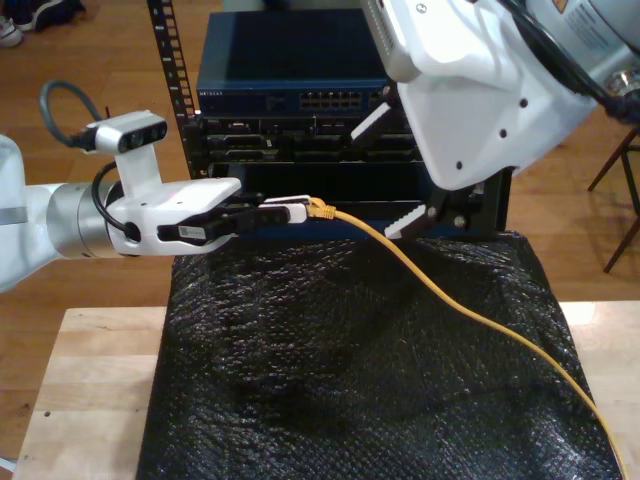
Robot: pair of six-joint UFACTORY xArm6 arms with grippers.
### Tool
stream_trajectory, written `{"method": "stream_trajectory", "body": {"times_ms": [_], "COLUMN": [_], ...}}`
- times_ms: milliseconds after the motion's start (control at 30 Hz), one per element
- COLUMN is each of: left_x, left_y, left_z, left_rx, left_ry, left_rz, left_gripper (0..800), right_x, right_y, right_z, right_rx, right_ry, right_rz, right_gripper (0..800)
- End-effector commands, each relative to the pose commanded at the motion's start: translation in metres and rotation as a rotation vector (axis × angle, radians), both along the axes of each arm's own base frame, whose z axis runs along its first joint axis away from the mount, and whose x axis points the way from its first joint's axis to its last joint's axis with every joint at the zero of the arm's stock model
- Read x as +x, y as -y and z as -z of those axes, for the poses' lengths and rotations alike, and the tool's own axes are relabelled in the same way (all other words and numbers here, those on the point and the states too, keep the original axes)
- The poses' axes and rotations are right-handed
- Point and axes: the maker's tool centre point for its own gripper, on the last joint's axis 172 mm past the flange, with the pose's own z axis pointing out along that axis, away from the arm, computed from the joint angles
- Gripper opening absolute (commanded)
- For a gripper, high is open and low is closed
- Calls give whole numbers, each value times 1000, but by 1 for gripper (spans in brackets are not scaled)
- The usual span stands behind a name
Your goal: Grab the cable and plug it in
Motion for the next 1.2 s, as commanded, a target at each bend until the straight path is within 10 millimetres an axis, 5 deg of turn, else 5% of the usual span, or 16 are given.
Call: {"method": "stream_trajectory", "body": {"times_ms": [233,467,933,1200], "left_x": [0,-1,-13,-19], "left_y": [-6,-13,-21,-23], "left_z": [-9,-16,-41,-45], "left_rx": [-73,-133,-249,-269], "left_ry": [-55,-85,-154,-155], "left_rz": [-13,1,63,85], "left_gripper": [1,1,1,1], "right_x": [10,-3,-7,3], "right_y": [-20,-42,-62,-60], "right_z": [-2,3,0,-16], "right_rx": [30,41,81,117], "right_ry": [133,210,290,359], "right_rz": [-37,-117,-128,-83], "right_gripper": [794,794,777,683]}}
